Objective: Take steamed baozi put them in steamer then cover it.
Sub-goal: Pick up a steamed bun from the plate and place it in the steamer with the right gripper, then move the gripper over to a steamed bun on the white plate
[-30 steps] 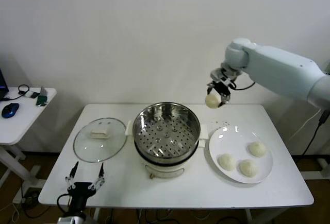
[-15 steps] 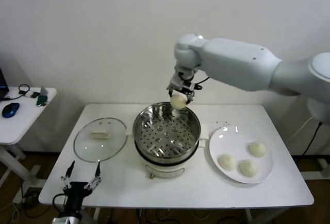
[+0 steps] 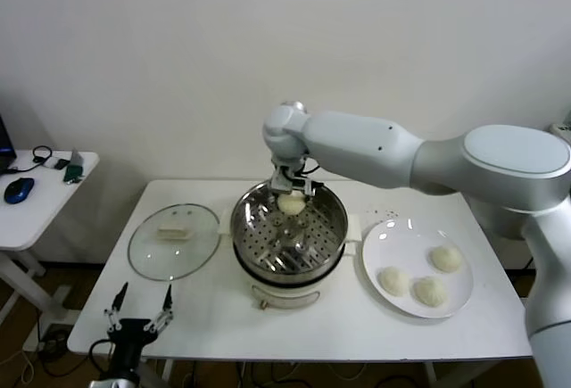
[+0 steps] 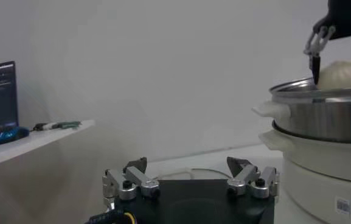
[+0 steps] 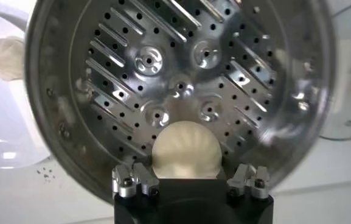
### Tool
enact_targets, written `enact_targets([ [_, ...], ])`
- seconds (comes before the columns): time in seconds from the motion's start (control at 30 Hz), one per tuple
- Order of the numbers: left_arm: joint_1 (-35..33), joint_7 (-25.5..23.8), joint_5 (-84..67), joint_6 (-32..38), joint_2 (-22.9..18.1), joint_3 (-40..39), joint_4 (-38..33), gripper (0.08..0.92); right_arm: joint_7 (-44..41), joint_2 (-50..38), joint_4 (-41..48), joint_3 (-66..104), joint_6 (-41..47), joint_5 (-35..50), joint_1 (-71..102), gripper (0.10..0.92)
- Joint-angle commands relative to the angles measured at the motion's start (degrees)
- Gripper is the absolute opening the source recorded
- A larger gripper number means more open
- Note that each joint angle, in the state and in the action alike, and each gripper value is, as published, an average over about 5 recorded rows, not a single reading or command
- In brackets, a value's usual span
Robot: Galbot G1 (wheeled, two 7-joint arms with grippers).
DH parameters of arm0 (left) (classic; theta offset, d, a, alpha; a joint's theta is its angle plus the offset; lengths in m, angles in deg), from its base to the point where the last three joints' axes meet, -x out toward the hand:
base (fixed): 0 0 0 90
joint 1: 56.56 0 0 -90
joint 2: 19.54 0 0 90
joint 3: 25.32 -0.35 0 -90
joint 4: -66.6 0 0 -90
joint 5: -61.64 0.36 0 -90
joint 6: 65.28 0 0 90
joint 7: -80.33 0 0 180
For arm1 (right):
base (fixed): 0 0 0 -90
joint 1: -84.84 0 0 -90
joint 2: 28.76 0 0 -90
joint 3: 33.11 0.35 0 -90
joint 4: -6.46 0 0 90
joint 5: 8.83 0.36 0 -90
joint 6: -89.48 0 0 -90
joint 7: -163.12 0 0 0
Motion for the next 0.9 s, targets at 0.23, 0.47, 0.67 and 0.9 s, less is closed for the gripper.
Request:
enact_targets([
  [0.23,0.13,0.07,-0.09,-0.14,-0.08,0.07,0.31,0.823,0.86,1.92,2.71,1.26,-1.46,-4.18,4.45,0.809],
  [0.47,-0.03,0.14,-0.02,-0.1,-0.19,0.15,0.07,0.823,-0.23,0.8,1.27,2.44,-1.87,-3.67,3.34,0.823],
  [0.67,-0.28,0.31,-0.02,-0.07,0.03,0.25,-0.1,0.823,-2.36,-4.15,-4.65,2.03,-1.06,2.48,-2.91,0.823],
  [0.9,-0.28,0.31,0.21,-0.2,0.05,0.0,-0.44,0.823,-3.93,-13.65,-10.91,-1.14,2.28,16.08,-13.24,0.823],
])
